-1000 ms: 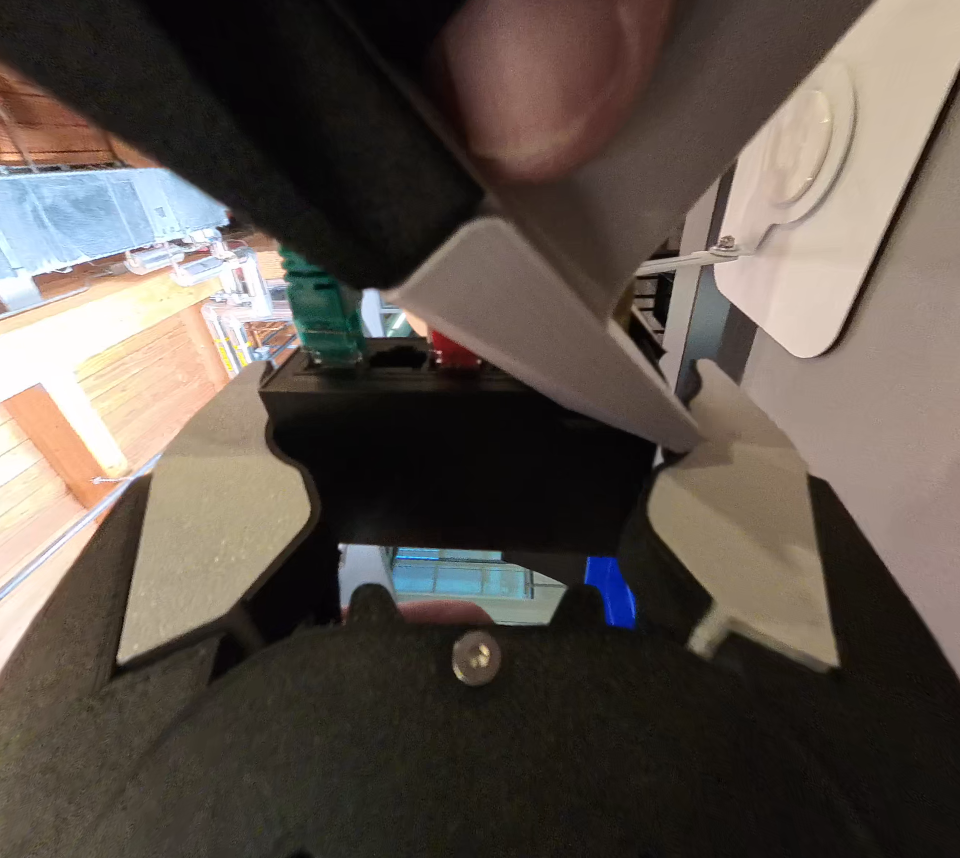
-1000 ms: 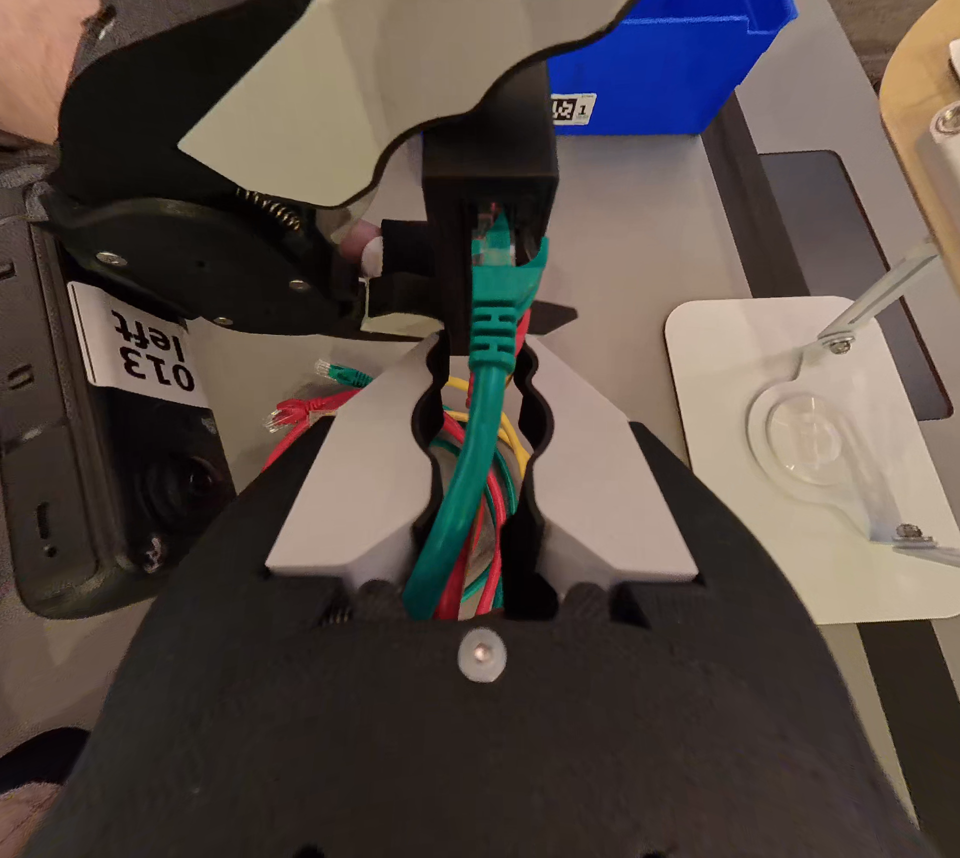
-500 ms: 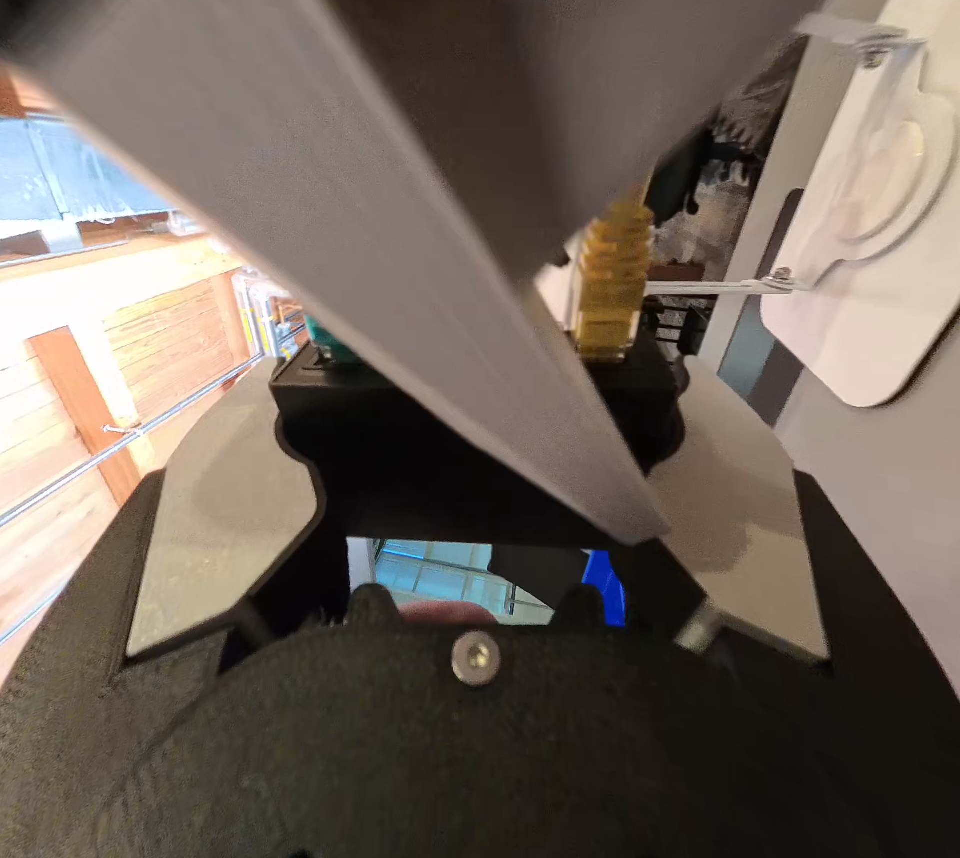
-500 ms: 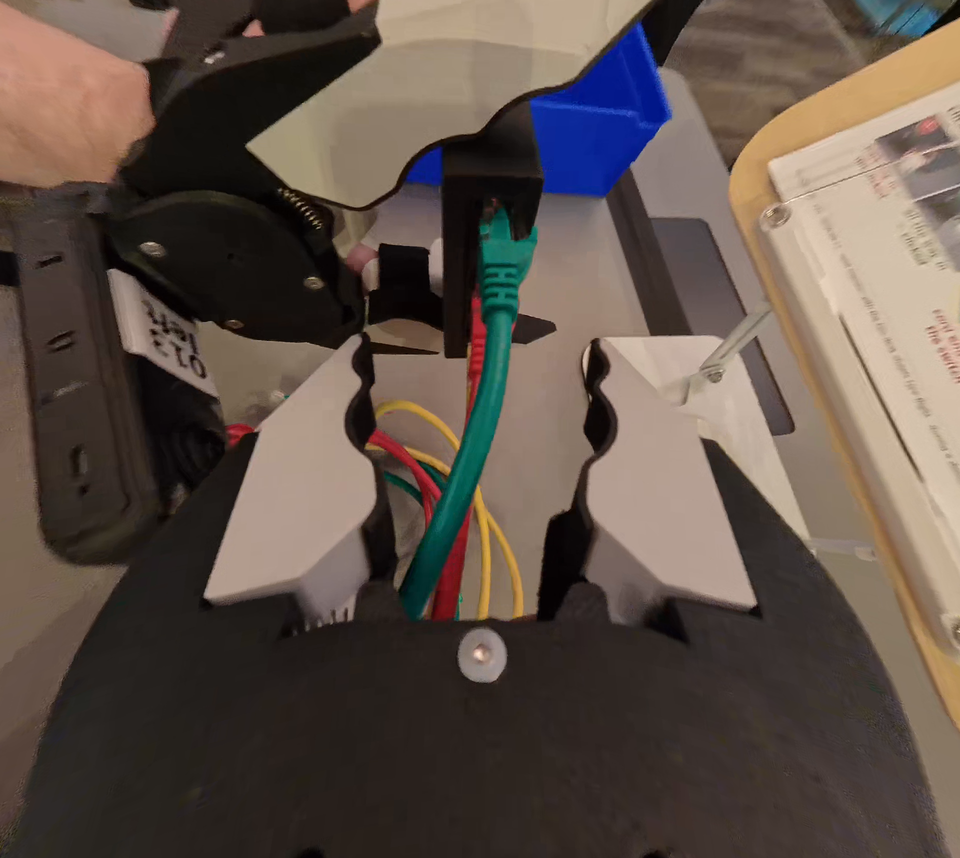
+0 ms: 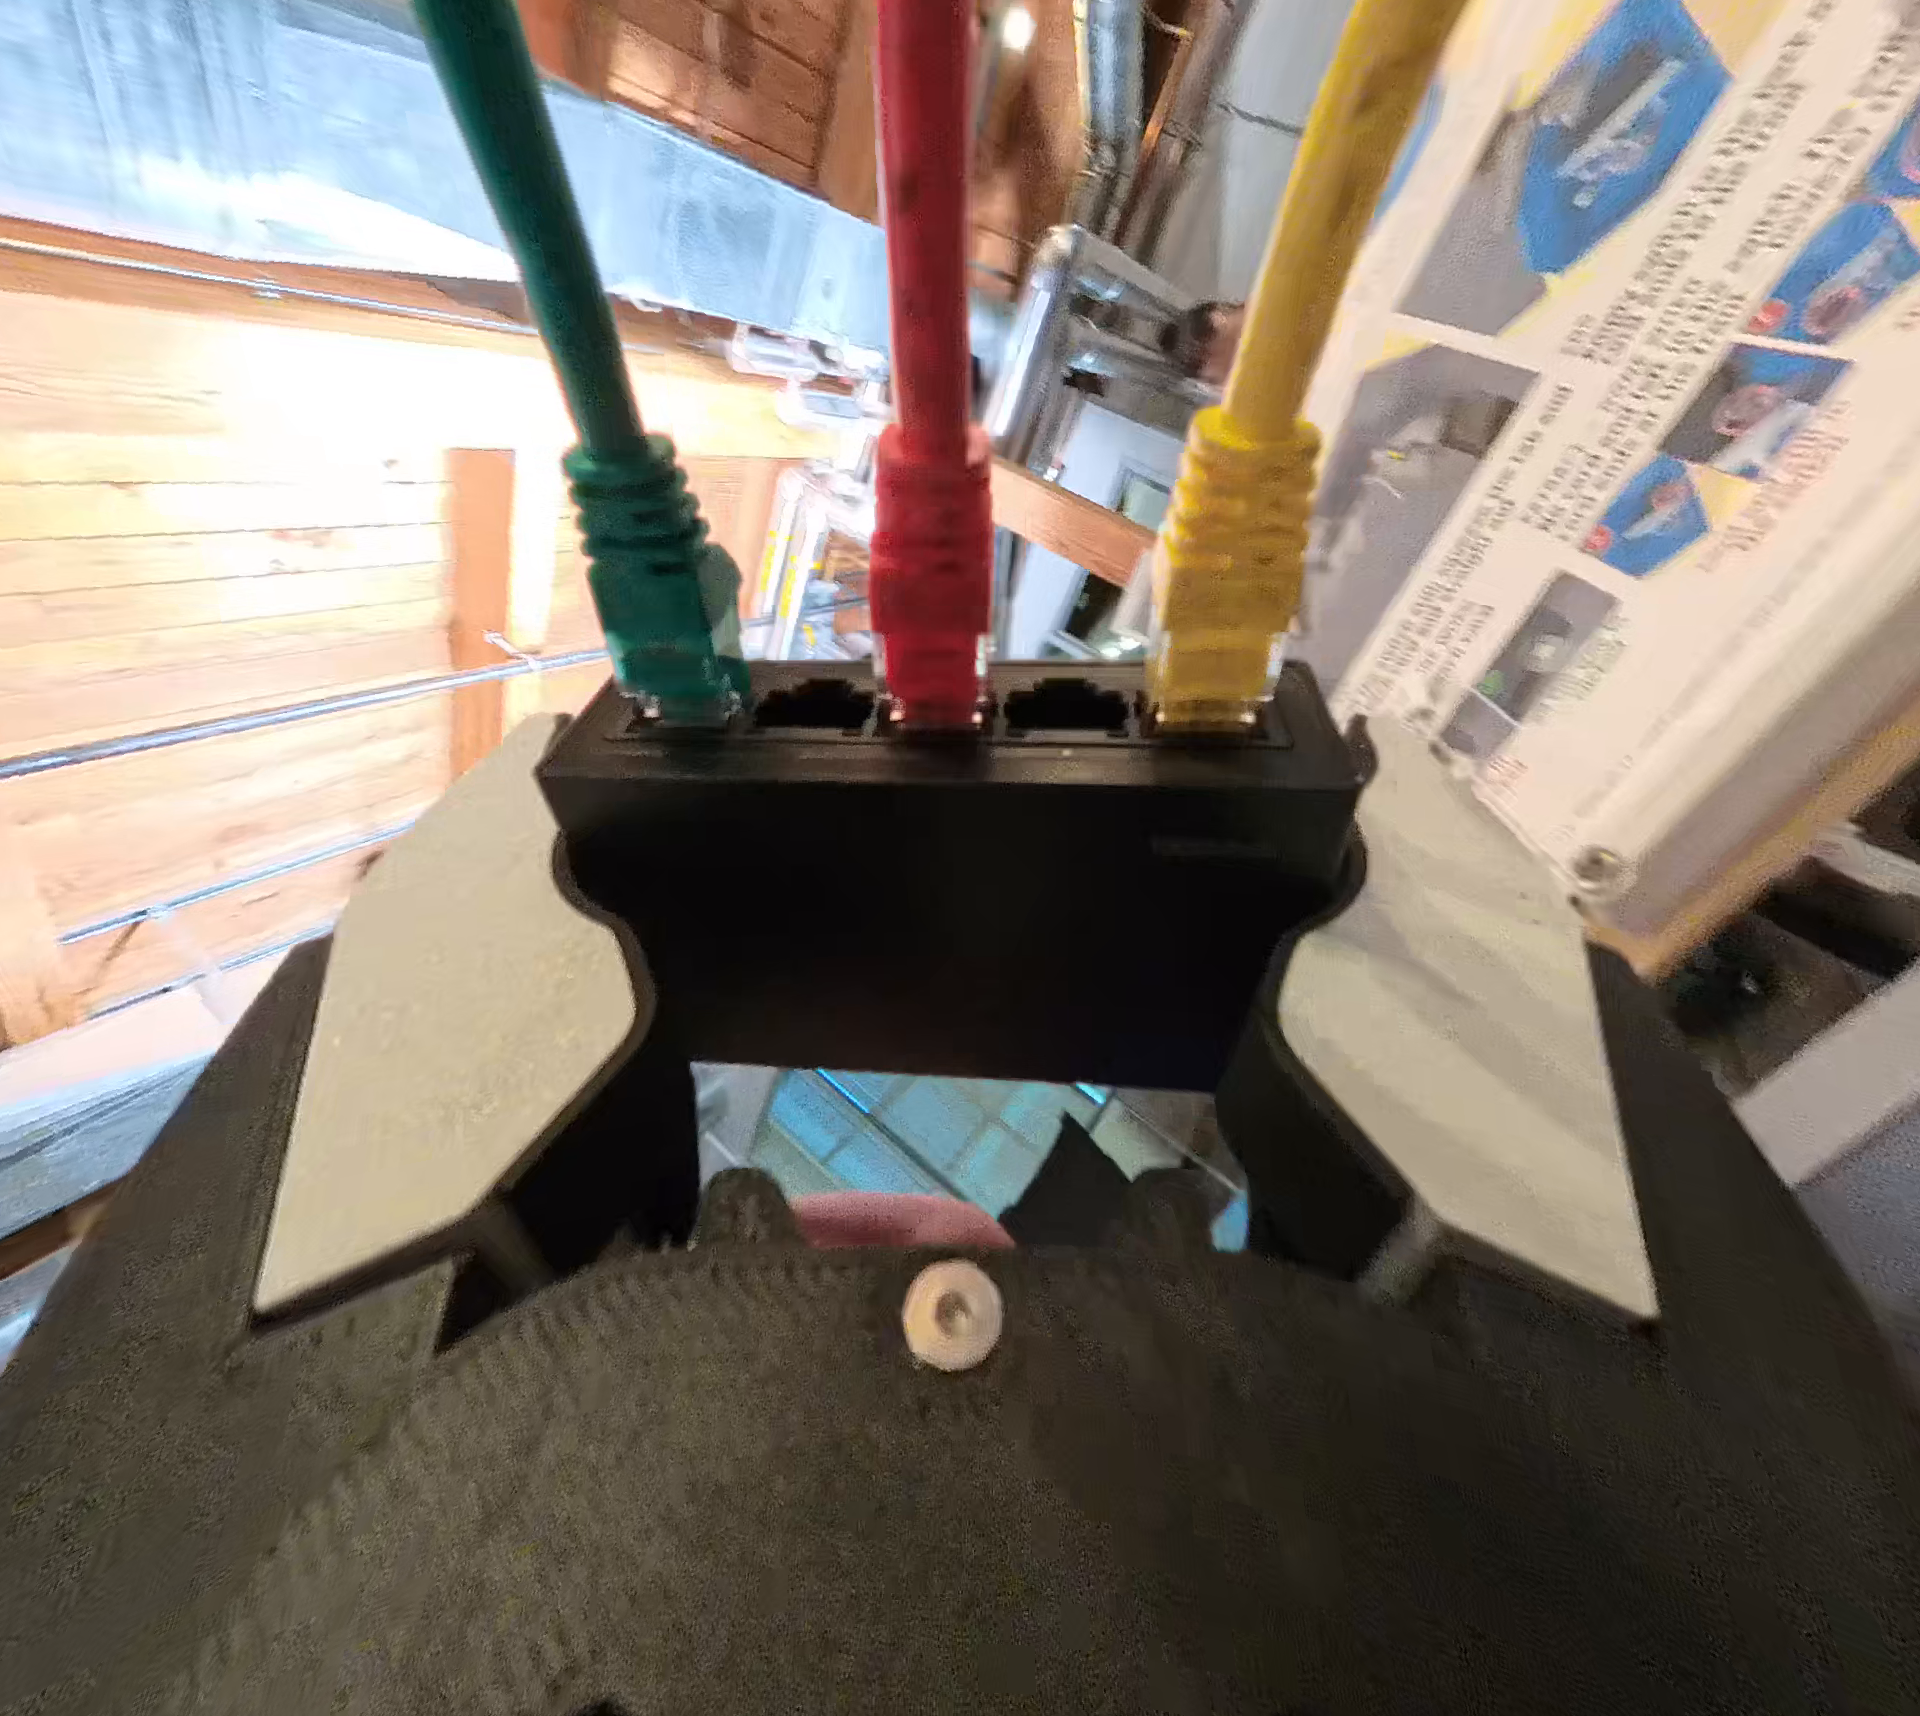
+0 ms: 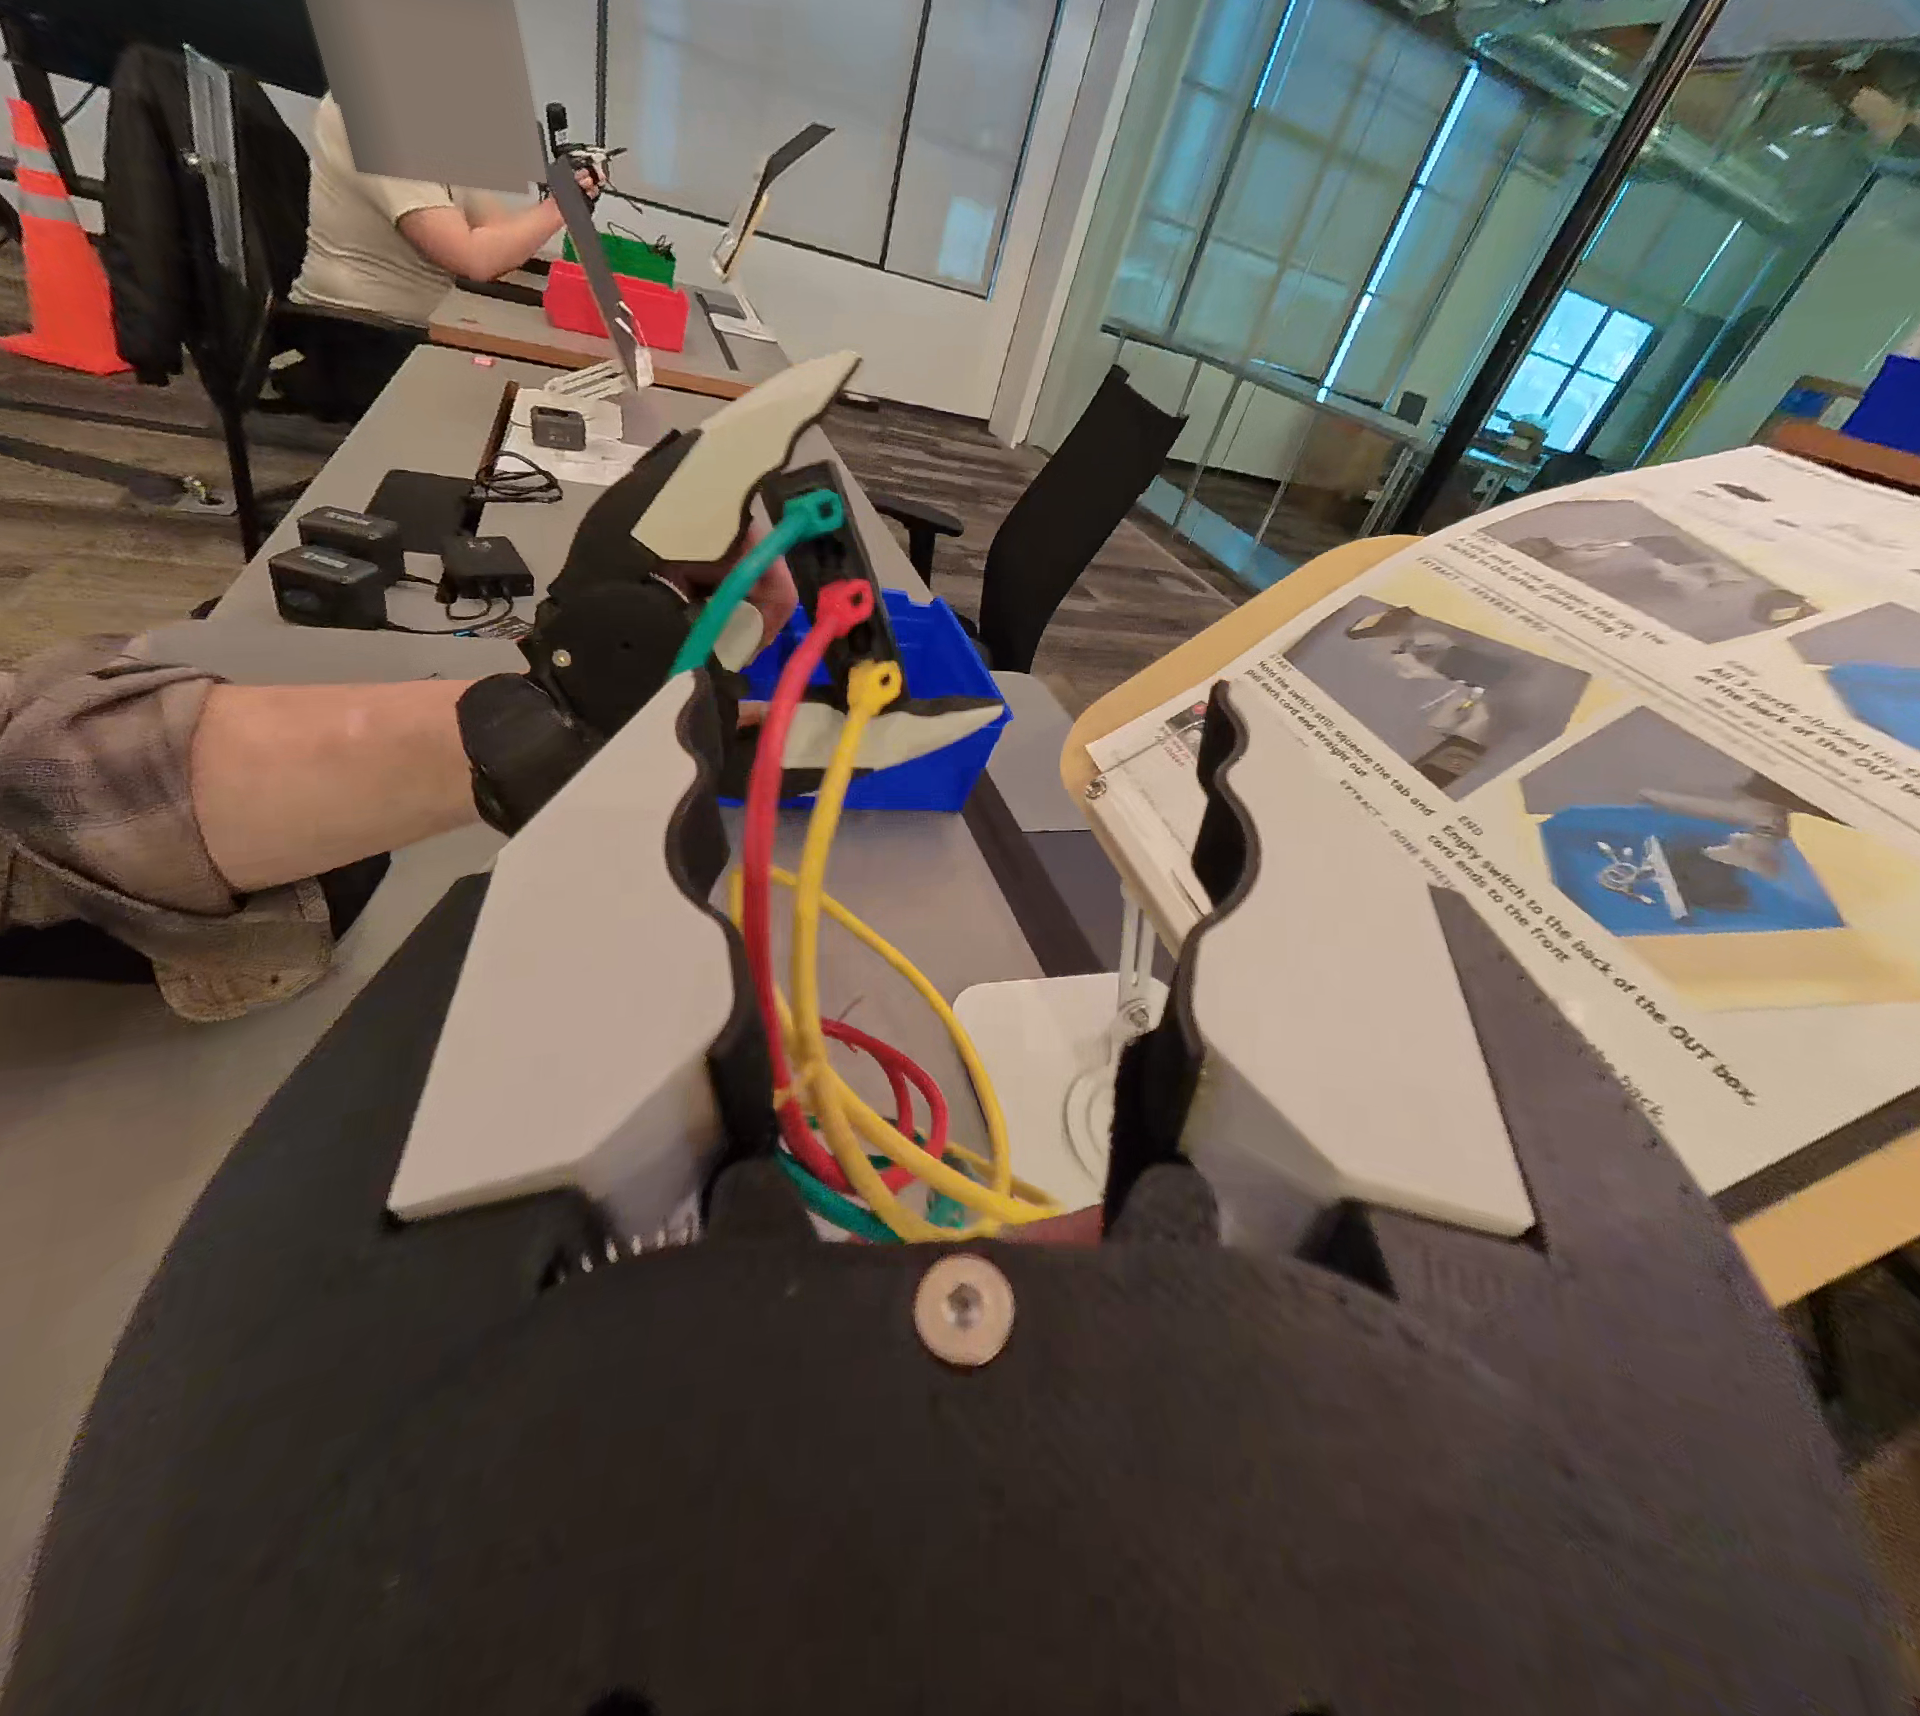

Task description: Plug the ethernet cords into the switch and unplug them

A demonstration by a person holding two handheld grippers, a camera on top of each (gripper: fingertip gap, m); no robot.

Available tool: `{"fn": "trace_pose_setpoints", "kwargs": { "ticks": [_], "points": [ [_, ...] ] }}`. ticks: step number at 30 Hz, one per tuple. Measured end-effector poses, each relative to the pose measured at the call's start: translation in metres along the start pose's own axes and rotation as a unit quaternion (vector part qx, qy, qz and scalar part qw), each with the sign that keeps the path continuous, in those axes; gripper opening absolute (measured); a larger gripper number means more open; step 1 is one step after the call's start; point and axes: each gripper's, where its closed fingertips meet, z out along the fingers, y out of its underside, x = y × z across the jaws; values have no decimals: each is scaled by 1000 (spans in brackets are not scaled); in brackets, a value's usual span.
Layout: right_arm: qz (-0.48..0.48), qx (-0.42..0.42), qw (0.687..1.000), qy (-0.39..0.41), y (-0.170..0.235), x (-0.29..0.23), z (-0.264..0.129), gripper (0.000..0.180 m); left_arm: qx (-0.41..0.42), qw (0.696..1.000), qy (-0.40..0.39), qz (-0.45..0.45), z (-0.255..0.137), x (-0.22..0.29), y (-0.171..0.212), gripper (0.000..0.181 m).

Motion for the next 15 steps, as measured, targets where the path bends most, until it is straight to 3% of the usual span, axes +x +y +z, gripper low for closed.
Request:
{"fn": "trace_pose_setpoints", "kwargs": {
  "ticks": [15],
  "points": [
    [-20,-30,999,-12,10,-20,28,73,5,996,-42,-74,-5,-31,15,126]
  ]
}}
